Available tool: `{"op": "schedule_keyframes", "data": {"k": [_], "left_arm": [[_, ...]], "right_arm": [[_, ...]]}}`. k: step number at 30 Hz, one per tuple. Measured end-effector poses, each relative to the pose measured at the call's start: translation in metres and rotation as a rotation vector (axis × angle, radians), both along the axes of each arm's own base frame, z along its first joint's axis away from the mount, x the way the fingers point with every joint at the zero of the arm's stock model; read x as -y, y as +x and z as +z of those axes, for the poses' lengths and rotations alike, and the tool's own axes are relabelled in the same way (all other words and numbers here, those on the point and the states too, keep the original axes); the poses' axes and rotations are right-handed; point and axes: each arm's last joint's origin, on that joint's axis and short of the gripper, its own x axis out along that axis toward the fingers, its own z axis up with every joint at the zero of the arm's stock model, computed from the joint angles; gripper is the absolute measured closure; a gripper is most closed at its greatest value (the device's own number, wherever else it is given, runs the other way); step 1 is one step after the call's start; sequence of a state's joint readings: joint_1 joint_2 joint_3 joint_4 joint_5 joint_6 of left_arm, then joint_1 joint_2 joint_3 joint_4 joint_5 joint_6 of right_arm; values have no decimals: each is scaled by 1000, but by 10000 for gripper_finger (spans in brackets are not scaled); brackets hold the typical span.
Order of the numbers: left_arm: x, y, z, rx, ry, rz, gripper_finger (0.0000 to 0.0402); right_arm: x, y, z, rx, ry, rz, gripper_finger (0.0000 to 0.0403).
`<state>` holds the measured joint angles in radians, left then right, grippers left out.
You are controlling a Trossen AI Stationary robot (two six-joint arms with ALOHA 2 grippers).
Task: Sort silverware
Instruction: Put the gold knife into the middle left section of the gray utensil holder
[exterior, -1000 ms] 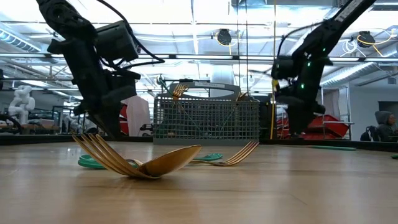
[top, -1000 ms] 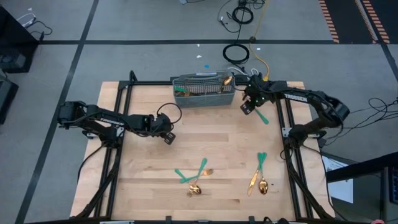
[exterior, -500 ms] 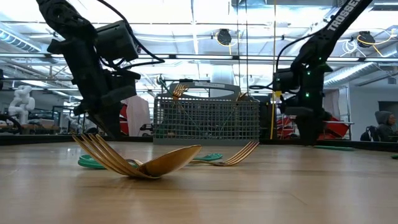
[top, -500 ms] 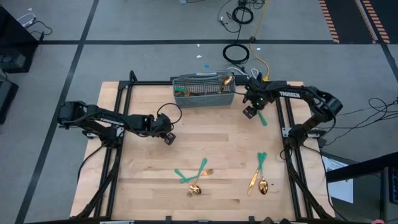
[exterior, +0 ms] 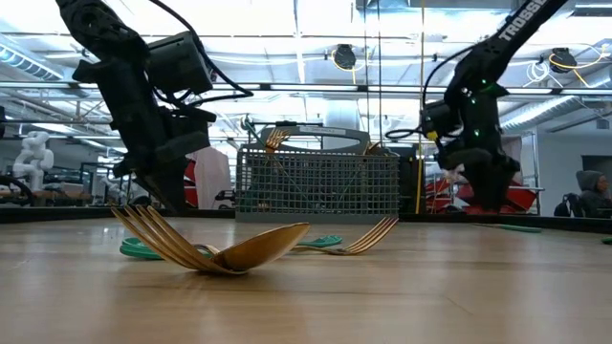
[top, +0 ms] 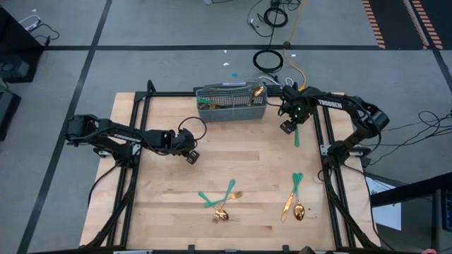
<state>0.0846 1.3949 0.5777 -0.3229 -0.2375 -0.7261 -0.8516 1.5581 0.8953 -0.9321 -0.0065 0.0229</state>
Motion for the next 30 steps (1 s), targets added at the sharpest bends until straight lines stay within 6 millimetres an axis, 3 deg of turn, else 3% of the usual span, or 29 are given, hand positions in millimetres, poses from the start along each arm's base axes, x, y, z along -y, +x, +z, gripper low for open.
{"op": "schedule_keyframes", "data": {"k": [7, 13, 20, 24, 30], "left_arm": [[0, 0, 0, 0, 2, 1, 393], [0, 0, 0, -4, 5, -6, 393], [0, 0, 0, -4, 15, -3, 393], [-1, 0, 0, -5, 35, 6, 393], [-2, 0, 0, -6, 55, 16, 393]], "right_arm": [[1, -2, 10, 17, -35, -161, 171], [1, -14, -7, 14, -38, -362, 172], [-8, -24, -29, 44, 24, -452, 178], [-12, -31, -40, 29, 27, -538, 223], [-14, -34, -45, -8, 9, -517, 362]]}}
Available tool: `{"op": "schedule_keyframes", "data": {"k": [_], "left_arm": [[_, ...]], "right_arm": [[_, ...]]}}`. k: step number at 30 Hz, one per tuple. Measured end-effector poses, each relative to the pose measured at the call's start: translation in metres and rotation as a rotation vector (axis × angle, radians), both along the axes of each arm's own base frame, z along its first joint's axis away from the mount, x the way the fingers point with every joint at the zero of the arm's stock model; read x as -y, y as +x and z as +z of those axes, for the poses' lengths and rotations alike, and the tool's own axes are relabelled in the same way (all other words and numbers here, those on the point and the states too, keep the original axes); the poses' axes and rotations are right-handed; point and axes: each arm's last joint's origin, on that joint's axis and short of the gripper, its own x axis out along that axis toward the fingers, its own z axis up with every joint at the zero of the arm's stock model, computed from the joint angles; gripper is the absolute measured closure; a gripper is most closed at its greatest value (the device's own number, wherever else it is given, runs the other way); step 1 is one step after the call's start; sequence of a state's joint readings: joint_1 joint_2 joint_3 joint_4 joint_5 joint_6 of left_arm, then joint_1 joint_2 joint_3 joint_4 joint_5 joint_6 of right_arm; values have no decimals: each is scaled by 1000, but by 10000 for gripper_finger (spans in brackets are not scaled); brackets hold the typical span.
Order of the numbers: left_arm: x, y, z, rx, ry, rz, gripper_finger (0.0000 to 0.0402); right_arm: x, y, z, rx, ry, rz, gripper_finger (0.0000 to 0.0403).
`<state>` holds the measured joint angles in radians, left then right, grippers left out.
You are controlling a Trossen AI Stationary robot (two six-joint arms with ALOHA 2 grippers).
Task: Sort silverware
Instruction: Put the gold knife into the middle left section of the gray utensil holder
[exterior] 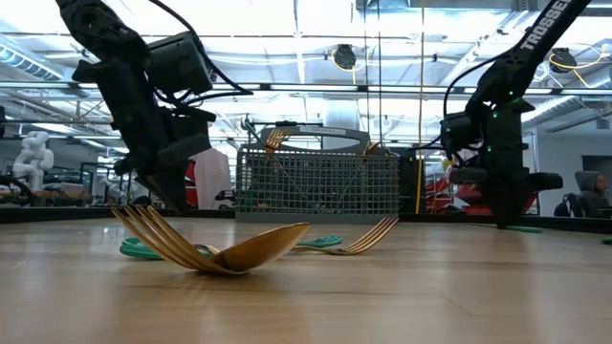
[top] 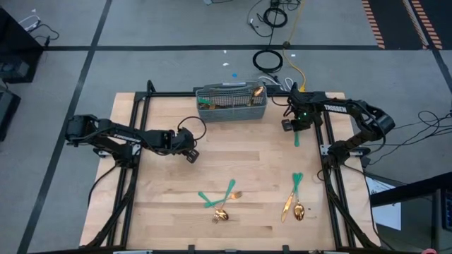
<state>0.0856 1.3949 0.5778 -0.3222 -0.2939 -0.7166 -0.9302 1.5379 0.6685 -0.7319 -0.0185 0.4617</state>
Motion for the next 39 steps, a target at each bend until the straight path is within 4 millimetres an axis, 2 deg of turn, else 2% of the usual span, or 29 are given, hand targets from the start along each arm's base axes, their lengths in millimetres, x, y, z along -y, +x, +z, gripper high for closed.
{"op": "schedule_keyframes", "data": {"k": [2, 8, 21, 26, 33, 39], "left_arm": [[0, 0, 0, -1, 0, 0, 393], [0, 0, 0, 0, -1, 2, 393], [0, 0, 0, 1, -2, 2, 393], [0, 0, 0, 3, -4, 7, 393], [0, 0, 0, 3, -5, 8, 393], [0, 0, 0, 3, -5, 8, 393]], "right_arm": [[0, 0, 0, 8, 3, 24, 389], [-1, 0, 4, 20, 3, 48, 399], [-19, -10, 44, 114, -90, 11, 403], [-25, -5, 70, 271, -270, -8, 403], [-29, 8, 118, 589, -644, -25, 403], [-33, 29, 153, 873, -907, 41, 403]]}}
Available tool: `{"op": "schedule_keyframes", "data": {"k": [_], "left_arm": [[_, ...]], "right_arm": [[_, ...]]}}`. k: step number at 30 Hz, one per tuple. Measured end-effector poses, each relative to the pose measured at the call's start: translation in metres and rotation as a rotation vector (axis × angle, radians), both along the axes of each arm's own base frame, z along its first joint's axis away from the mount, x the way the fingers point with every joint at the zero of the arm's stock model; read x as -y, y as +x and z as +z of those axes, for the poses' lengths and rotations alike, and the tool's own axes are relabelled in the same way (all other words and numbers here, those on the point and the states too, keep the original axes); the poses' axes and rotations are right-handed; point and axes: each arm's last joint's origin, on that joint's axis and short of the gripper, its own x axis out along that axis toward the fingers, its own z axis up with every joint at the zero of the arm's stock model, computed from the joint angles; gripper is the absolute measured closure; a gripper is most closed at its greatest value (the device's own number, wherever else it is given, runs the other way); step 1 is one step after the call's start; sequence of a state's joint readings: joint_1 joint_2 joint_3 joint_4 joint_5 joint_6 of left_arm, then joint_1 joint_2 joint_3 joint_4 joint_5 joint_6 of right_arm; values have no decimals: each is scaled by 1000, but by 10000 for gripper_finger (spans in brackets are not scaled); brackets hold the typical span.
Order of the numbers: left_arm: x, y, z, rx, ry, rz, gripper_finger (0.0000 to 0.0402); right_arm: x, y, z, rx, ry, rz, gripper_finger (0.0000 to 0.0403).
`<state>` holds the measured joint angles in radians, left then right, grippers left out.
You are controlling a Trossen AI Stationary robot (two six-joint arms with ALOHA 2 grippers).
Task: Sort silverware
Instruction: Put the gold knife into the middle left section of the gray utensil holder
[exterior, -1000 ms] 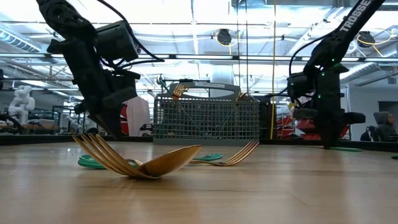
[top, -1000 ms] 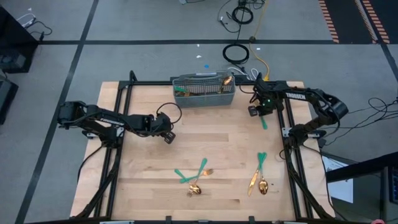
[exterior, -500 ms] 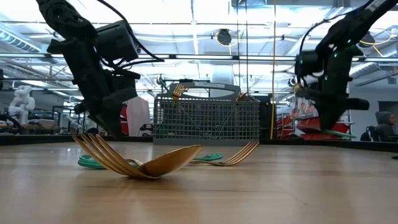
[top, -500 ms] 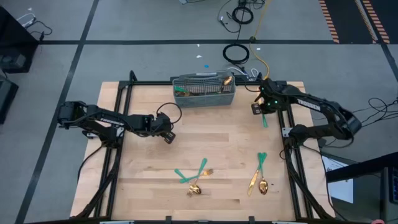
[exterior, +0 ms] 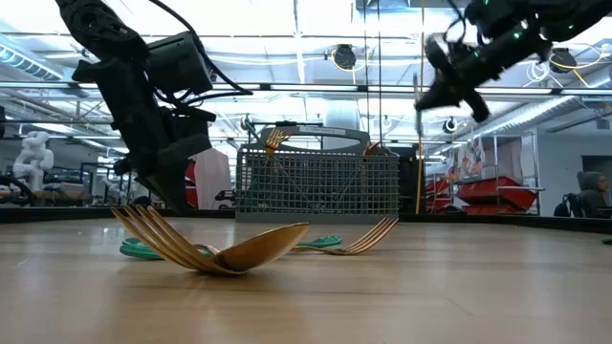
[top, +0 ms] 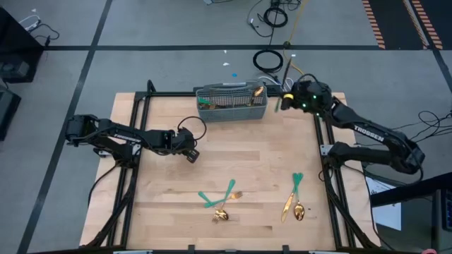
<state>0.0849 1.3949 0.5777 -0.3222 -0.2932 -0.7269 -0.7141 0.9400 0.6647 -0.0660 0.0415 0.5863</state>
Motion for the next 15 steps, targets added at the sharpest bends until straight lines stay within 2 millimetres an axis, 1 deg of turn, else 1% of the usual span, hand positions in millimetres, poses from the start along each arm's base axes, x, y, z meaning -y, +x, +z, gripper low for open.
{"op": "schedule_keyframes", "data": {"k": [4, 7, 10, 15], "left_arm": [[0, 0, 0, 0, -1, 1, 393], [0, 0, 0, 0, 0, 0, 393], [0, 0, 0, 0, 0, 0, 393], [0, 0, 0, -1, 10, 4, 393]], "right_arm": [[-1, 20, 16, 125, -189, 63, 403], [2, 36, 18, 179, -270, 100, 403], [7, 55, 16, 164, -322, 137, 403], [18, 98, 17, 87, -370, 214, 403]]}}
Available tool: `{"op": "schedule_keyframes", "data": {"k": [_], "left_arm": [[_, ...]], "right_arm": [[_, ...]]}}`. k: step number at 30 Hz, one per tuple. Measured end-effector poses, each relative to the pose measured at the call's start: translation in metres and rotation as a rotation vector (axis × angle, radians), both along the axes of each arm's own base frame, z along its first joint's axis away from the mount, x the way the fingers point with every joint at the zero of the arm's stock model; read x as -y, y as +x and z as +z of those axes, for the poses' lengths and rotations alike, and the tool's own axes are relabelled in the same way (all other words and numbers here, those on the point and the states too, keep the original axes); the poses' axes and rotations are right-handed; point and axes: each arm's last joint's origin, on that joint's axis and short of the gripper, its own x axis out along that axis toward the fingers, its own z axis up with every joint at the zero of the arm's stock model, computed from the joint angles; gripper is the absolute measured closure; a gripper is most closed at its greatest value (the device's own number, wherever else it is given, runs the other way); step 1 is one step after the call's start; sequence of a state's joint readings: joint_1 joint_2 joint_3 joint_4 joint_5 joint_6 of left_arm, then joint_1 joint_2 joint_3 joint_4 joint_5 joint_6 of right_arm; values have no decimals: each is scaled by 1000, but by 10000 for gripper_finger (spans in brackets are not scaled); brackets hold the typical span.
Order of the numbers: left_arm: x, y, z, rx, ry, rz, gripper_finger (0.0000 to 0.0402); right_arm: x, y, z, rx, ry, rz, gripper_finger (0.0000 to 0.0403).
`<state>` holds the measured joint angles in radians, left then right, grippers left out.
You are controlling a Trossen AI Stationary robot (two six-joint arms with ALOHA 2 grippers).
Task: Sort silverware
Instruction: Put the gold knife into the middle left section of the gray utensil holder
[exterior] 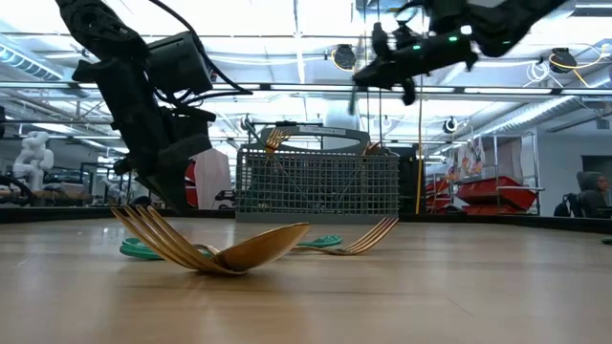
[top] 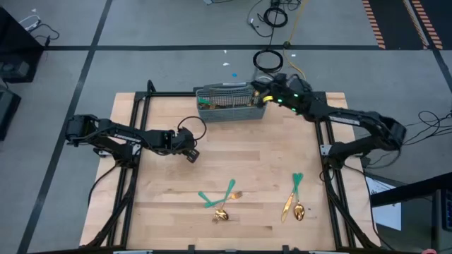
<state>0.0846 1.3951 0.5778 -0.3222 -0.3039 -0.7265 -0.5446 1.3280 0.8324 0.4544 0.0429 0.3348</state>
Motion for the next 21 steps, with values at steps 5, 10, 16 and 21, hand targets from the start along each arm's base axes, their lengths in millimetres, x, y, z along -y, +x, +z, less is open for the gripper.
{"op": "schedule_keyframes", "data": {"k": [5, 10, 16, 21], "left_arm": [[0, 0, 0, -1, 5, 2, 393], [0, 0, 0, -2, 13, 5, 393], [-1, 0, 0, -6, 38, 8, 393], [-1, 0, 0, -7, 41, 9, 393]], "right_arm": [[11, 43, 8, -38, -81, 80, 403], [21, 77, -2, -108, -136, 109, 403], [30, 101, -40, -195, -114, 135, 402], [31, 109, -62, -242, -73, 190, 400]]}}
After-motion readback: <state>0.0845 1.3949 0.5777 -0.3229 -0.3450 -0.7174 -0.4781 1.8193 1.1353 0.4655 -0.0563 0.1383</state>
